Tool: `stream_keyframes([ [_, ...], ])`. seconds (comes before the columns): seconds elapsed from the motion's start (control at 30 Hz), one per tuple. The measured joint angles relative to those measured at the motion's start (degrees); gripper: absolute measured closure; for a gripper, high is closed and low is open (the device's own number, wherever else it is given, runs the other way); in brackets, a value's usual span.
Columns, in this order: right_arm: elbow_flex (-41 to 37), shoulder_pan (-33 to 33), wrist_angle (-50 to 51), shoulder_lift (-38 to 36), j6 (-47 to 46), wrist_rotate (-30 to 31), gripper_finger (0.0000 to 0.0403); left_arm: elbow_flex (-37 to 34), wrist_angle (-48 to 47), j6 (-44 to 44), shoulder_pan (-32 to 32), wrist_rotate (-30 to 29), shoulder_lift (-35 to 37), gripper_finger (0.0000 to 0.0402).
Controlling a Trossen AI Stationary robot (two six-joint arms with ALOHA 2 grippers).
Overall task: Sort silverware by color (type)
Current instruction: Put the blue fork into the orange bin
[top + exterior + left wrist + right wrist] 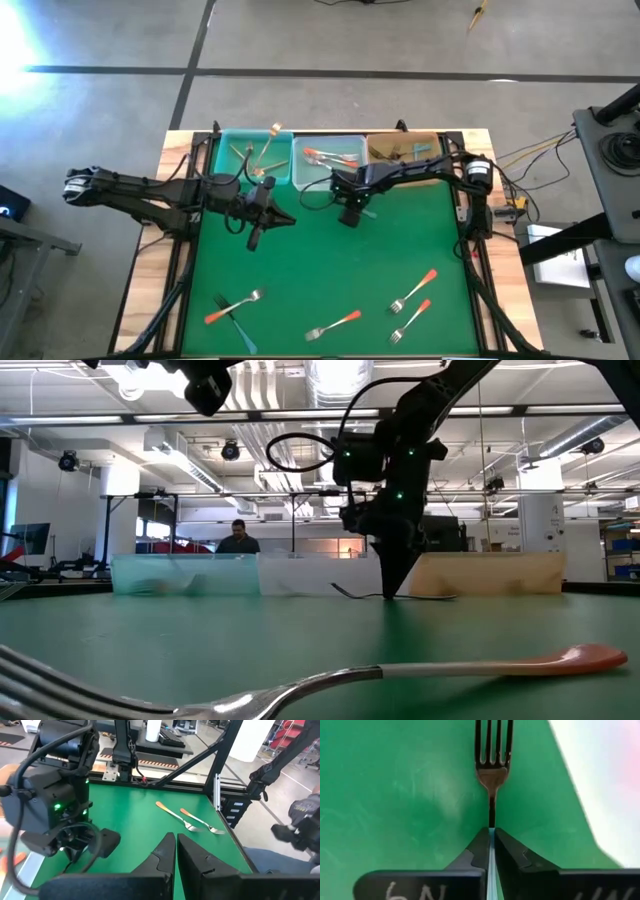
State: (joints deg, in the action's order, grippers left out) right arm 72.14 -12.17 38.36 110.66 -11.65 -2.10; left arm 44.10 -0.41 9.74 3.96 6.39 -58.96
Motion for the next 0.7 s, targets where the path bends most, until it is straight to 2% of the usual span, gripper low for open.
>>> stream_keyframes([
  [0.17, -0.56, 1.57, 4.19, -5.67, -0.71, -2.12, 0.0393, 0.0, -0.53, 0.26, 0.09, 0.0, 0.0, 0.0401],
  [0.3, -0.59, 3.1, 6.12, -13.22, -1.85, -4.42, 0.0393, -0.04, -0.68, 0.26, 0.14, 0.01, 0.0, 0.0402],
  [0.47, -1.18, 4.12, 9.32, -22.58, -1.84, -2.56, 0.0393, -0.09, -0.77, 0.24, 0.14, 0.0, 0.0, 0.0401],
  [0.53, -1.18, 4.03, 12.73, -26.65, -1.18, 1.2, 0.0394, -0.09, -0.75, 0.23, 0.14, 0.0, 0.0, 0.0402],
  [0.63, -0.95, 1.18, 20.78, -31.65, 1.23, 14.06, 0.0394, -0.09, -0.71, 0.04, 0.14, 0.0, 0.0, 0.0402],
  [0.7, -1.31, -1.89, 26.02, -33.32, 3.56, 20.5, 0.0394, -0.09, -0.68, 0.0, 0.12, 0.0, 0.0, 0.0402],
])
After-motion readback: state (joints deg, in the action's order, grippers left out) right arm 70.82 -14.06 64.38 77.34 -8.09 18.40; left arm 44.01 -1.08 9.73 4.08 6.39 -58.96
